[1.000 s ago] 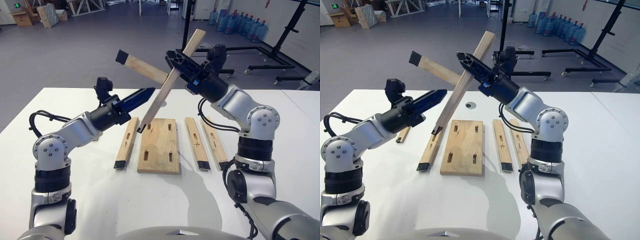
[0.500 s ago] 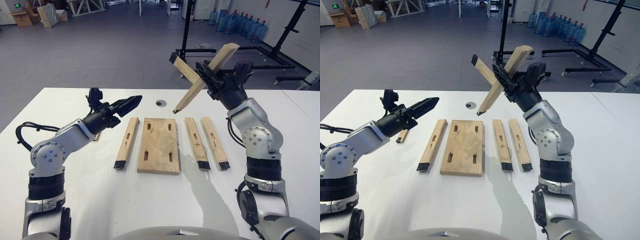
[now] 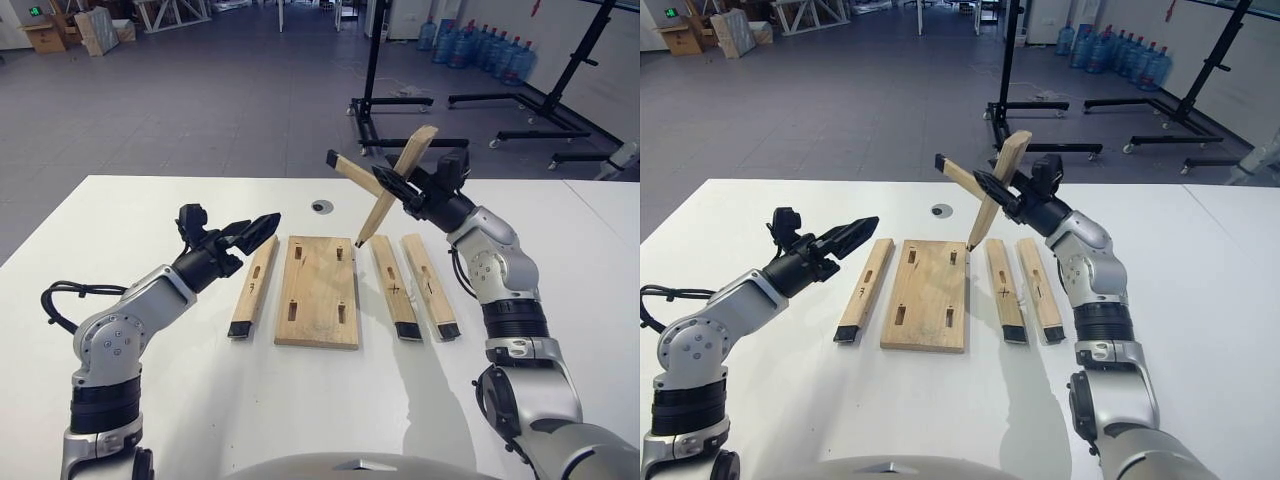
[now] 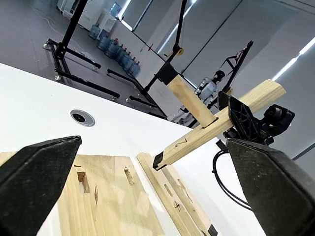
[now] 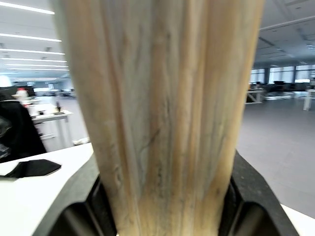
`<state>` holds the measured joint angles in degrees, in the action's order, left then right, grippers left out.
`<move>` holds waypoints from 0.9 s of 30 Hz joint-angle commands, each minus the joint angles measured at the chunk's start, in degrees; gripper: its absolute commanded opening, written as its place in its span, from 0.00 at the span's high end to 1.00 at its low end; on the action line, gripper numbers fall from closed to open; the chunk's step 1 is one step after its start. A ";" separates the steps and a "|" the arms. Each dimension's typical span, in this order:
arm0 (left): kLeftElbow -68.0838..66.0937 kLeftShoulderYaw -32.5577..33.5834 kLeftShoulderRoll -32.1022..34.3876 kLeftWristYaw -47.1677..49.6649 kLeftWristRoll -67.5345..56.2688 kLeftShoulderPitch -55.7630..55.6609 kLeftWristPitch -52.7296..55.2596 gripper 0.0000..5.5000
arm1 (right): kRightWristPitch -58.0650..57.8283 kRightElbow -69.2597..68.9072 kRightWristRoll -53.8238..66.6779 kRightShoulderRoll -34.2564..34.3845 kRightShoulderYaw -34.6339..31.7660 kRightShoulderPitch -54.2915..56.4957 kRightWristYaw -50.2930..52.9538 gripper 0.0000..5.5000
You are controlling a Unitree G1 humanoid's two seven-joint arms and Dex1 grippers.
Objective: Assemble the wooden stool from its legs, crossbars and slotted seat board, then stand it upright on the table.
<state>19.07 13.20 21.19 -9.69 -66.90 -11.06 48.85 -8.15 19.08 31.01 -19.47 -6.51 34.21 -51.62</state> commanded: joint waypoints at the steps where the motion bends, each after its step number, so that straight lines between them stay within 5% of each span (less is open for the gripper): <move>1: 1.24 -0.59 -1.13 1.05 1.75 1.58 -0.62 0.02 | 7.52 4.08 -1.14 1.81 2.11 2.53 -9.75 0.63; 10: 1.74 -1.48 -2.82 1.26 3.47 2.69 -0.79 0.02 | 32.75 23.49 -10.36 5.19 4.58 9.28 -19.21 0.63; 27: 1.81 -1.76 -4.23 0.98 4.69 3.57 -0.92 0.02 | 31.97 33.66 -10.65 5.36 4.03 11.18 -27.70 0.63</move>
<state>20.02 11.77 16.97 -8.72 -63.04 -7.63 48.09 25.27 51.99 21.39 -13.81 -2.90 44.37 -77.86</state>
